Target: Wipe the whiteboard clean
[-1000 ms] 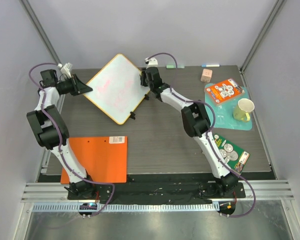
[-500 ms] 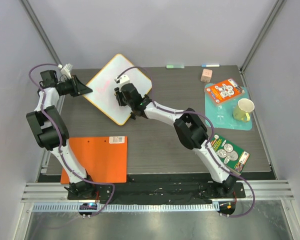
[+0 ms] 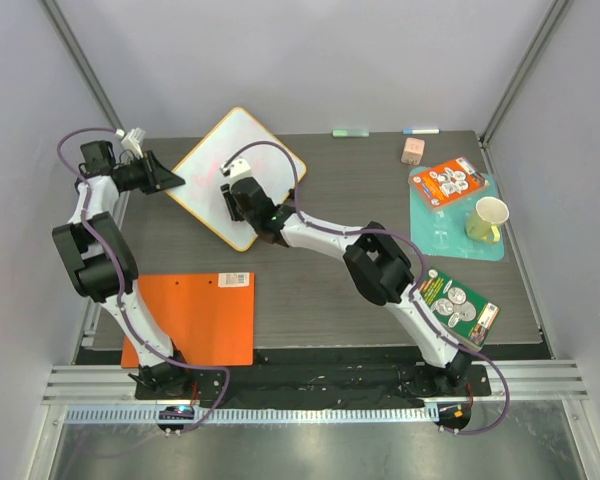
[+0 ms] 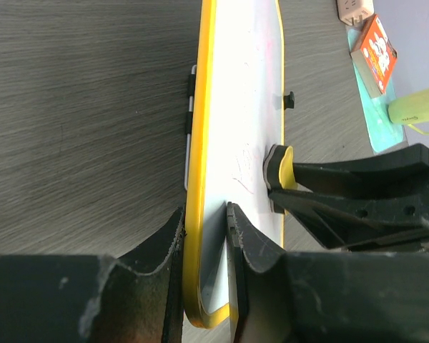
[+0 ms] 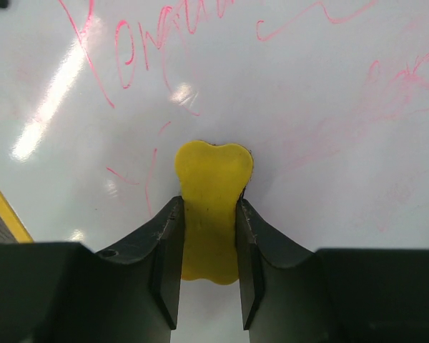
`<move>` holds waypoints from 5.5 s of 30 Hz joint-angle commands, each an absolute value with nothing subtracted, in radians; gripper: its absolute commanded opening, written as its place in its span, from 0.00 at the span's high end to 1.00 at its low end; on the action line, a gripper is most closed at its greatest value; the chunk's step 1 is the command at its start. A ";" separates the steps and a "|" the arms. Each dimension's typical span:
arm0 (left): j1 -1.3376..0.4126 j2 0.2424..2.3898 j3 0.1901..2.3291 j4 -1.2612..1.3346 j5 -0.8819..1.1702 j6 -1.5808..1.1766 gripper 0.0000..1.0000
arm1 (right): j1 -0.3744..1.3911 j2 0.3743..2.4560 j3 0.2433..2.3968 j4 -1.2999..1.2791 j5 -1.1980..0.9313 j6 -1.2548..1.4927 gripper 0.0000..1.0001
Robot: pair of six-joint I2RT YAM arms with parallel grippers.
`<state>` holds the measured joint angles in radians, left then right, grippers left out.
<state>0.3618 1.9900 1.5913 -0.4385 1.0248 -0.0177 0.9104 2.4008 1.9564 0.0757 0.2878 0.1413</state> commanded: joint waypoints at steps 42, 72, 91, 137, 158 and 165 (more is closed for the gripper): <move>0.321 1.873 1.549 -0.457 1.009 0.061 1.00 | 1.006 2.374 1.681 0.069 0.421 0.333 0.99; 0.319 1.856 1.551 -0.511 1.011 0.098 1.00 | 0.927 2.372 1.660 0.109 0.478 0.472 0.99; 0.322 1.832 1.537 -0.518 1.023 0.098 1.00 | 0.916 2.374 1.721 0.345 0.416 0.361 0.99; 0.321 1.778 1.511 -0.620 1.020 0.213 1.00 | 0.809 2.512 2.046 0.108 0.382 0.477 0.99; 0.321 1.793 1.549 -0.775 1.071 0.371 1.00 | 0.820 2.531 2.110 0.121 0.334 0.341 0.99; 0.321 1.784 1.549 -0.784 1.069 0.380 1.00 | 0.885 2.555 2.158 0.101 0.360 0.336 0.99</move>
